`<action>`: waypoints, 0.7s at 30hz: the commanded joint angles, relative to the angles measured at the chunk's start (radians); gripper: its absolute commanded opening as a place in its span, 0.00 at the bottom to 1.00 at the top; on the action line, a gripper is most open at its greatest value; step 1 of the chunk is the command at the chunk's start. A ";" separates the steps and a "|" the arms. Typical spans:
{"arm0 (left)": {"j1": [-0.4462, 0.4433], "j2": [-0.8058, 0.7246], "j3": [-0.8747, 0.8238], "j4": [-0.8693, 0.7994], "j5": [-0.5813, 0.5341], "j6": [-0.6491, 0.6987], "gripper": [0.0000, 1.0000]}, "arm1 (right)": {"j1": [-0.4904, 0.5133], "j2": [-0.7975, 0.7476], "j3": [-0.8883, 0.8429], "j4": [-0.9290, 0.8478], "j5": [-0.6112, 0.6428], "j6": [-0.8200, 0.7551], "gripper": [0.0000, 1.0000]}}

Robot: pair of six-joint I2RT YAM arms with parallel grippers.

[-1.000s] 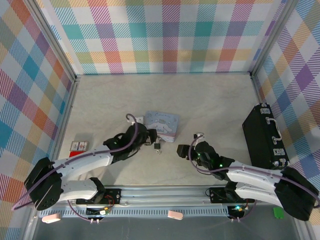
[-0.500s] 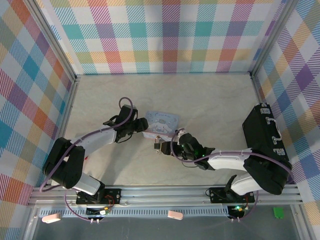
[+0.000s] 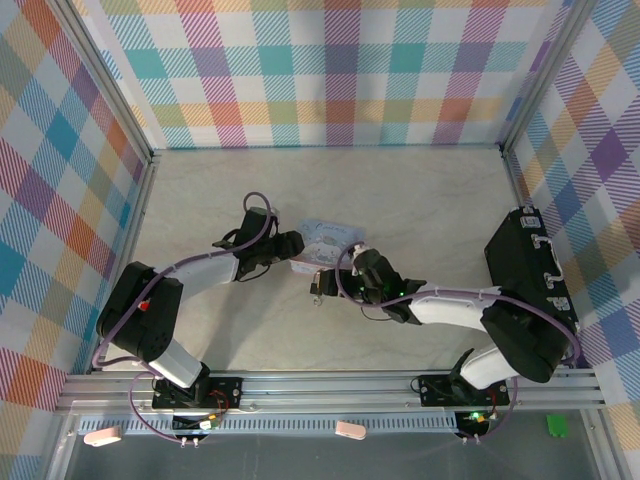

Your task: Unlock the padlock with the key

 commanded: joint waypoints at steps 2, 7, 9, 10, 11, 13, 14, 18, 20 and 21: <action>-0.029 -0.019 -0.075 -0.042 0.013 -0.027 0.57 | -0.076 0.036 0.037 -0.026 -0.062 -0.063 0.74; -0.073 -0.085 -0.135 -0.046 -0.028 -0.077 0.57 | -0.144 0.052 0.041 -0.026 -0.091 -0.103 0.73; -0.091 -0.116 -0.155 -0.057 -0.069 -0.101 0.57 | -0.153 0.044 0.038 -0.033 -0.112 -0.118 0.71; -0.095 -0.125 -0.161 -0.064 -0.084 -0.108 0.57 | -0.154 0.039 0.035 -0.028 -0.125 -0.123 0.70; -0.097 -0.132 -0.167 -0.066 -0.093 -0.113 0.57 | -0.153 0.037 0.026 -0.009 -0.147 -0.113 0.68; -0.097 -0.135 -0.173 -0.071 -0.113 -0.121 0.57 | -0.150 0.040 -0.011 0.062 -0.198 -0.078 0.65; -0.097 -0.133 -0.173 -0.072 -0.120 -0.125 0.57 | -0.143 0.043 -0.034 0.110 -0.209 -0.053 0.64; -0.097 -0.119 -0.161 -0.079 -0.137 -0.133 0.57 | -0.099 0.074 -0.109 0.237 -0.184 0.039 0.62; -0.097 -0.116 -0.161 -0.077 -0.139 -0.141 0.57 | -0.073 0.089 -0.140 0.293 -0.153 0.069 0.61; -0.097 -0.113 -0.162 -0.074 -0.138 -0.143 0.57 | -0.061 0.097 -0.149 0.324 -0.135 0.078 0.61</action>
